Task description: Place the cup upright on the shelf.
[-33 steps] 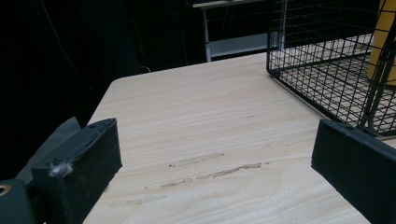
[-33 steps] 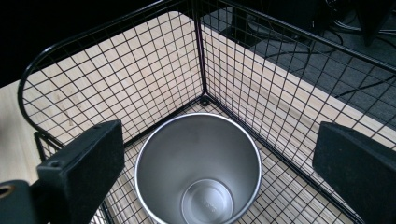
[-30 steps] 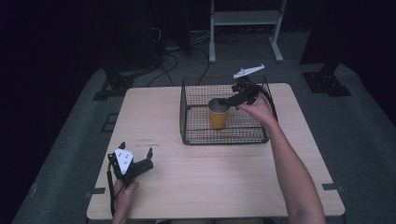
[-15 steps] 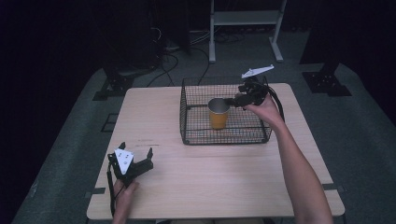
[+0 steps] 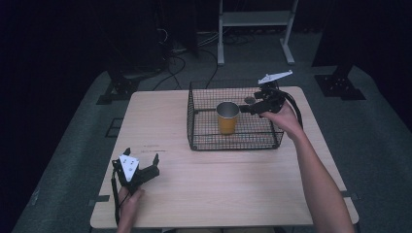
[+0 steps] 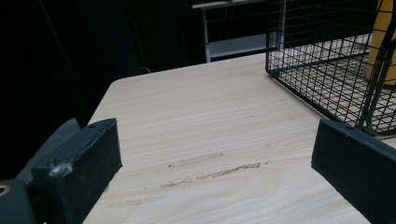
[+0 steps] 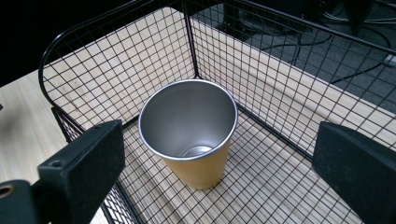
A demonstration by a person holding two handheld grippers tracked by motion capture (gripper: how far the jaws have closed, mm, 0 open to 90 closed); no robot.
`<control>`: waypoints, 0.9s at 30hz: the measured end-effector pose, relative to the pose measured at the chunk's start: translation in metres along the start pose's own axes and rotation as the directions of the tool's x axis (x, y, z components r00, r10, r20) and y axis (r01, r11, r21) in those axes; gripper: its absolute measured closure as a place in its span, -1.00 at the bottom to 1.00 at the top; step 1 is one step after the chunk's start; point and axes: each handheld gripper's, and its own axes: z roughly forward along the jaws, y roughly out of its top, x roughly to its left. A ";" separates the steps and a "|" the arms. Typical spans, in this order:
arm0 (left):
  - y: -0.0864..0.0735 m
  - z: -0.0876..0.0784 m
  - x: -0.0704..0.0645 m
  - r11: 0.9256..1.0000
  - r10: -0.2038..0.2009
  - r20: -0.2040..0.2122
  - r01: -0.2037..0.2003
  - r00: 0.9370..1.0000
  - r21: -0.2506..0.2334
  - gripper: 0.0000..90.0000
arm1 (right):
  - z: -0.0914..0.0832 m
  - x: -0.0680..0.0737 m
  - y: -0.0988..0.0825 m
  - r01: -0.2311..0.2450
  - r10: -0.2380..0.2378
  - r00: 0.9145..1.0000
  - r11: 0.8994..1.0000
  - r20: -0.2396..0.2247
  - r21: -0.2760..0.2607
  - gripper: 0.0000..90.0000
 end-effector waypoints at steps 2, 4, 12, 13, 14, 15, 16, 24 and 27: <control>0.000 0.000 0.000 1.000 0.001 0.001 -0.001 1.000 0.000 -0.98 | -0.002 0.001 -0.001 -0.004 0.004 1.000 1.000 -0.003 -0.001 -0.95; 0.000 0.000 0.000 1.000 0.001 0.000 -0.001 1.000 0.000 -0.98 | -0.004 0.003 -0.001 0.001 -0.001 1.000 1.000 -0.008 -0.007 -0.95; 0.000 0.000 0.000 1.000 0.004 0.002 -0.004 1.000 0.001 -0.98 | -0.010 0.006 -0.008 0.000 0.000 1.000 1.000 -0.021 -0.006 -0.95; 0.000 0.000 0.000 1.000 0.005 0.002 -0.005 1.000 0.002 -0.98 | -0.010 0.006 -0.010 -0.003 0.002 1.000 1.000 -0.025 -0.010 -0.95; 0.000 0.000 0.000 1.000 0.005 0.002 -0.005 1.000 0.001 -0.98 | -0.011 0.007 -0.011 -0.005 0.005 1.000 1.000 -0.029 -0.008 -0.95; 0.000 0.000 0.000 1.000 0.005 0.003 -0.005 1.000 0.001 -0.98 | -0.011 0.007 -0.013 -0.009 0.009 0.999 1.000 -0.032 -0.006 -0.95; 0.000 0.000 0.000 1.000 0.005 0.003 -0.005 1.000 0.001 -0.98 | -0.011 0.007 -0.015 -0.007 0.007 0.999 1.000 -0.033 -0.007 -0.95; 0.000 0.000 0.000 1.000 0.006 0.003 -0.006 1.000 0.001 -0.98 | -0.013 0.009 -0.025 -0.012 0.012 0.999 1.000 -0.045 -0.006 -0.95; 0.000 0.000 0.000 1.000 0.005 0.003 -0.005 1.000 0.001 -0.98 | -0.015 0.012 -0.028 -0.008 0.008 0.998 1.000 -0.057 -0.006 -0.95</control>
